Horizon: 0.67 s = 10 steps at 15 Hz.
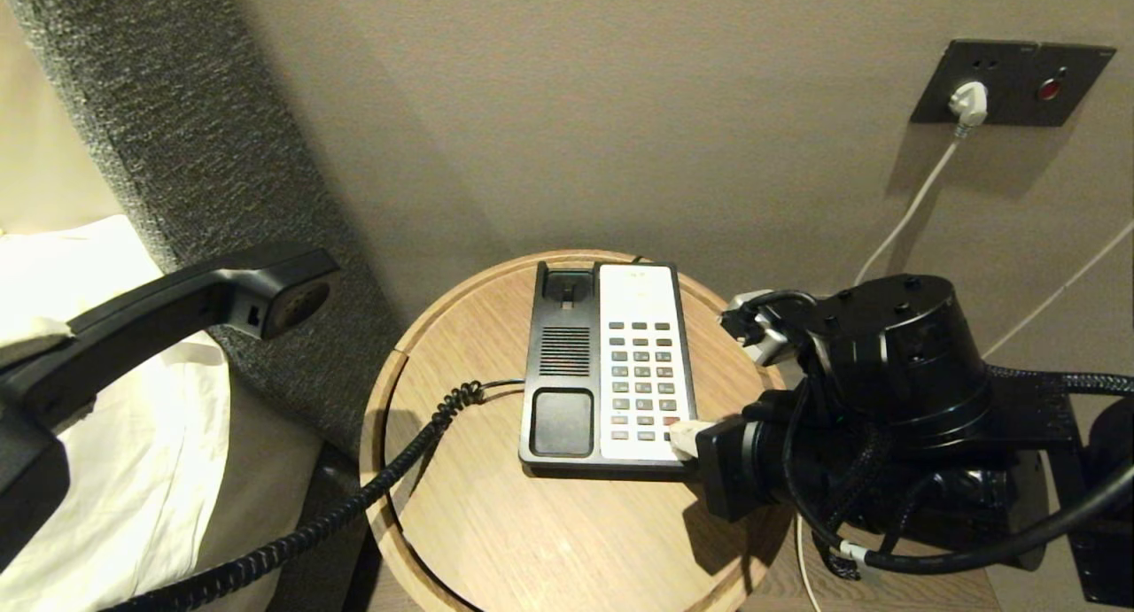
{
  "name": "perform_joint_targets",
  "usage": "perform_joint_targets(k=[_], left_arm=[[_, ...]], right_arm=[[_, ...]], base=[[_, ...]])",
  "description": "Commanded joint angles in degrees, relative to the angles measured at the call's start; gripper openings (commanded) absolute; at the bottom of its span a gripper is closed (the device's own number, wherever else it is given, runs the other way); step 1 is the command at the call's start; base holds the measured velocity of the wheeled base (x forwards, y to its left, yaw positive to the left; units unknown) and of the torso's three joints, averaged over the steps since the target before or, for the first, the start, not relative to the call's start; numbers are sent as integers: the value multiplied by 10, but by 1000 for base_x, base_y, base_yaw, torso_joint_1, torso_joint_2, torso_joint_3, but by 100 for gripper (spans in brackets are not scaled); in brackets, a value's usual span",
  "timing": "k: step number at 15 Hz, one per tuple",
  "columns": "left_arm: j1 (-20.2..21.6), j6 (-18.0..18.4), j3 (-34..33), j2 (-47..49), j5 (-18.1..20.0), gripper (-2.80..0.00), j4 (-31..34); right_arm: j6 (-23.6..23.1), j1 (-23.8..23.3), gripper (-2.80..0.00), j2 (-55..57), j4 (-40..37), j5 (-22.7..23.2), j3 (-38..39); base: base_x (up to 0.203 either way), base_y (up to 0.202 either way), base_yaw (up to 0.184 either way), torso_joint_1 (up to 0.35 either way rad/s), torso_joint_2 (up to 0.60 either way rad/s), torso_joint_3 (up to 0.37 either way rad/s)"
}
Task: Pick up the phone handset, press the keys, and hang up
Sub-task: Dial the number
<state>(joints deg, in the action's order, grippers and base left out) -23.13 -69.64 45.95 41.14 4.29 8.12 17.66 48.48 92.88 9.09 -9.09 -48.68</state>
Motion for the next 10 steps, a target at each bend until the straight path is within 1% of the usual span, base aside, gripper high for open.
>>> perform_joint_targets(k=[1, 6, 10], left_arm=[[0, -3, -1, -2, 0, -280, 0], [0, -4, -3, -3, 0, -280, 1], [0, -3, -3, -3, 0, -280, 0]], right_arm=[[0, 0, -280, 4, -2, -1, 1], [-1, 1, -280, 3, -1, -1, 3], [2, 0, -280, -25, -1, -1, -2]], base=[[0, 0, 0, 0, 0, 0], [0, 0, 0, 0, 0, 0], [0, 0, 0, 0, 0, 0]])
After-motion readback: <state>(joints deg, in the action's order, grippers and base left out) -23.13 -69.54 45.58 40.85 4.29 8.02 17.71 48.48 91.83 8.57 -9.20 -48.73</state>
